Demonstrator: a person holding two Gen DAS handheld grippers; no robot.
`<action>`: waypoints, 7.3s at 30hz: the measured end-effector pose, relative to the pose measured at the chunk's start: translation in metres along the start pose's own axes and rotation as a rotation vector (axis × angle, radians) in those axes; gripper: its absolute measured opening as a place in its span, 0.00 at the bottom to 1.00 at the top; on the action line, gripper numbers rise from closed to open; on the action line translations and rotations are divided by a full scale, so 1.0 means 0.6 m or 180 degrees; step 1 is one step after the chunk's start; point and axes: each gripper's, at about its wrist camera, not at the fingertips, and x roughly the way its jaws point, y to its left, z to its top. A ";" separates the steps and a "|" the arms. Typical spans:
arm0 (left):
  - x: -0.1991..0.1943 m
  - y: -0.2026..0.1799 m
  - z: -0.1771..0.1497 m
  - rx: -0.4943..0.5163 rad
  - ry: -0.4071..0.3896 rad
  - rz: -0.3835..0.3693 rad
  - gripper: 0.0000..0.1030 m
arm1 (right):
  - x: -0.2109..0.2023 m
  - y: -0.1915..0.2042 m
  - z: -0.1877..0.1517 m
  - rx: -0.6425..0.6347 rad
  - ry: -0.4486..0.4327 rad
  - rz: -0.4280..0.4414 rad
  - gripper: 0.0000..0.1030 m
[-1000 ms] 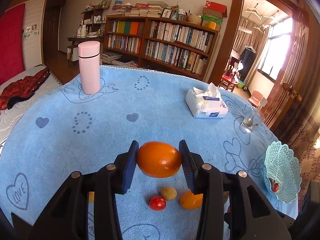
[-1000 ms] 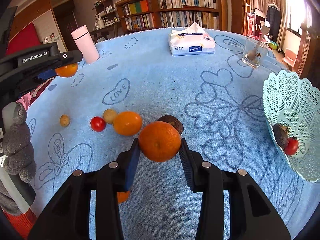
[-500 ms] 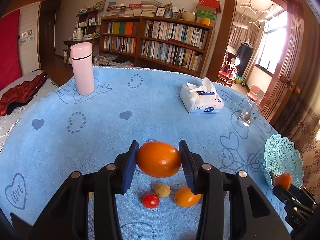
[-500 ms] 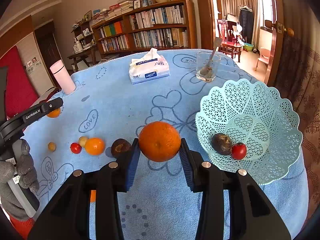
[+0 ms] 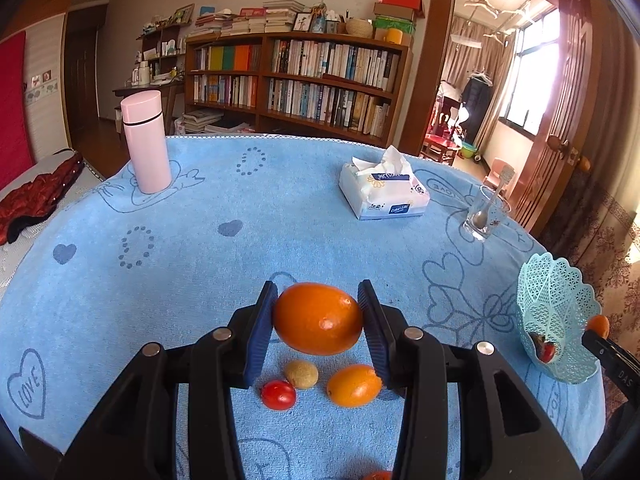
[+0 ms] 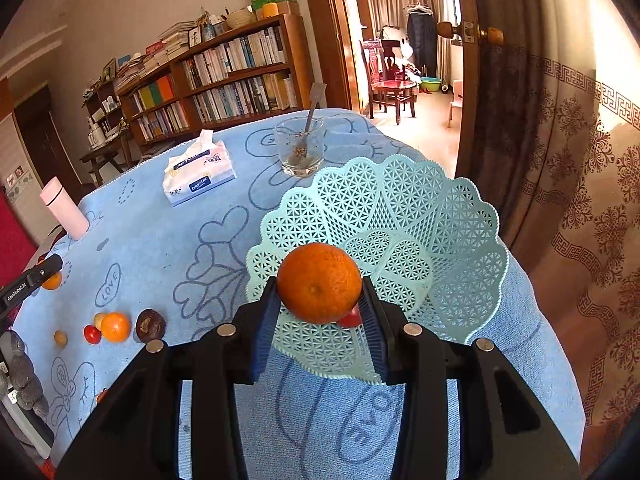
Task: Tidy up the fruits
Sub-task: 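Lower the mandarin into the basket and open the right tool, then lower the oval orange into the basket and open the left tool, then withdraw both tools from the basket toward the remaining fruit, then grasp the small red tomato with the left tool, then grasp an orange with the right tool while the left tool holds the tomato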
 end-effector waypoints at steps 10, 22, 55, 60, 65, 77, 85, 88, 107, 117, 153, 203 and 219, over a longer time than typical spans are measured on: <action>-0.002 -0.025 -0.009 0.0077 0.0068 -0.0068 0.41 | 0.022 -0.072 -0.005 0.0293 0.0066 -0.0200 0.40; -0.004 -0.102 -0.007 0.0329 0.0087 -0.0147 0.41 | -0.005 -0.108 -0.006 0.0331 -0.0188 -0.0293 0.52; 0.091 -0.437 -0.044 0.1198 0.0438 -0.0854 0.42 | -0.026 -0.160 0.006 0.0214 -0.0505 -0.0569 0.67; 0.068 -0.432 -0.037 0.1203 0.0175 -0.0762 0.81 | -0.027 -0.158 0.005 0.0197 -0.0501 -0.0563 0.71; 0.049 -0.410 -0.027 0.1224 0.0054 -0.0611 0.87 | -0.028 -0.148 0.003 0.0167 -0.0518 -0.0561 0.76; 0.003 -0.325 -0.009 0.0984 -0.0084 -0.0352 0.89 | -0.045 -0.121 -0.003 0.0113 -0.0545 -0.0390 0.79; -0.020 -0.249 -0.003 0.0787 -0.0126 -0.0144 0.89 | -0.054 -0.090 -0.011 0.0048 -0.0520 -0.0166 0.81; -0.024 -0.219 -0.004 0.0754 -0.0109 -0.0052 0.89 | -0.052 -0.079 -0.017 0.0014 -0.0462 -0.0064 0.81; -0.007 0.003 -0.039 0.0264 0.0191 0.0547 0.89 | -0.032 -0.008 -0.051 -0.0171 -0.0224 0.0133 0.81; 0.033 0.039 -0.097 0.0249 0.0463 0.0528 0.89 | -0.028 0.041 -0.057 -0.0347 -0.0140 0.0223 0.81; 0.044 0.084 -0.133 0.0042 0.0470 0.0092 0.30 | 0.039 0.228 -0.090 -0.0878 0.0375 0.0765 0.81; 0.025 0.105 -0.138 -0.0059 0.0307 0.0289 0.30 | 0.085 0.343 -0.058 -0.1504 0.0370 0.1024 0.45; 0.012 0.083 -0.140 0.0041 0.0299 0.0288 0.30 | 0.037 0.226 -0.020 -0.1041 0.0172 0.0736 0.45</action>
